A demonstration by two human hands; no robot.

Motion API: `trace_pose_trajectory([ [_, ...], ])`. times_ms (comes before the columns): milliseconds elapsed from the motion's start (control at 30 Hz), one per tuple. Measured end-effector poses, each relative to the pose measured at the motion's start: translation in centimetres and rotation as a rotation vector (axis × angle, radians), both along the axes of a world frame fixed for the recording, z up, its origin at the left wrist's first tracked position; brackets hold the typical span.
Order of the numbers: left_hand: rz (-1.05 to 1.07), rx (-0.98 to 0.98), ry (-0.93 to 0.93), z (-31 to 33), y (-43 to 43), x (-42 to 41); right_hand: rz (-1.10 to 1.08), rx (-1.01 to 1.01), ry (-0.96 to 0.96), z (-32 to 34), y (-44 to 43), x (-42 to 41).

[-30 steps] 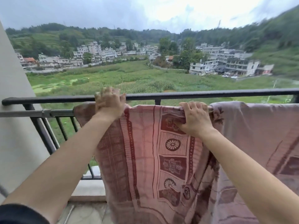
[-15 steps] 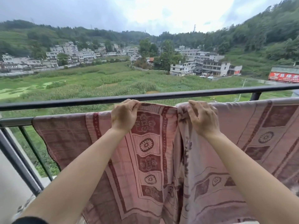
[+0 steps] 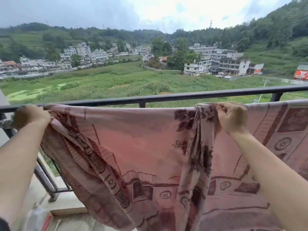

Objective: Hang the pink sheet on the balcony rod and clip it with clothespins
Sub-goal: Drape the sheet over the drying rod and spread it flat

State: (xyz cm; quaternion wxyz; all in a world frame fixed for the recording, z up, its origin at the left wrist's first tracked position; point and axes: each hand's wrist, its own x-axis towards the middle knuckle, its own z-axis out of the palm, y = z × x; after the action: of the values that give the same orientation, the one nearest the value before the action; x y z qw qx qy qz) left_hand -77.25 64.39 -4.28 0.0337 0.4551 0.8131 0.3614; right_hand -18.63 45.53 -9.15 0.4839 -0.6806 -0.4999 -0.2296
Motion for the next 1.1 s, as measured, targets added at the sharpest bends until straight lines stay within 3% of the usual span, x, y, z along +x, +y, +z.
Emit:
trace_pose_trajectory([
  [133,-0.045,0.093,0.259,1.7,-2.6,6.4,0.055,0.0,-0.033,-0.7,0.8,-2.4],
  [333,-0.81,0.304,0.286,-1.3,-8.6,24.8,0.021,-0.028,0.026,-1.2,1.1,-3.3],
  [433,-1.013,0.338,0.414,-3.1,-11.0,31.7,0.043,-0.032,0.03,-0.9,0.7,-3.5],
  [533,-1.019,0.392,0.456,-3.9,-11.9,35.4,0.066,-0.026,0.042,-0.6,0.3,-3.7],
  [667,-0.977,0.522,0.144,-3.5,-11.5,35.7,0.03,-0.014,0.132,-0.1,0.4,-3.1],
  [767,-0.685,0.558,0.044,-2.8,-9.7,32.1,-0.025,-0.001,0.229,0.0,0.6,-2.2],
  [900,-0.276,0.444,-0.045,-1.2,-6.3,24.7,-0.071,0.013,0.348,0.5,0.6,-1.4],
  [1000,-0.304,0.397,0.06,-1.0,-6.2,24.0,-0.102,-0.069,0.272,0.6,1.1,-2.2],
  [1100,-0.587,0.481,0.281,-1.6,-8.0,27.6,-0.029,-0.052,0.174,0.1,1.2,-4.3],
])
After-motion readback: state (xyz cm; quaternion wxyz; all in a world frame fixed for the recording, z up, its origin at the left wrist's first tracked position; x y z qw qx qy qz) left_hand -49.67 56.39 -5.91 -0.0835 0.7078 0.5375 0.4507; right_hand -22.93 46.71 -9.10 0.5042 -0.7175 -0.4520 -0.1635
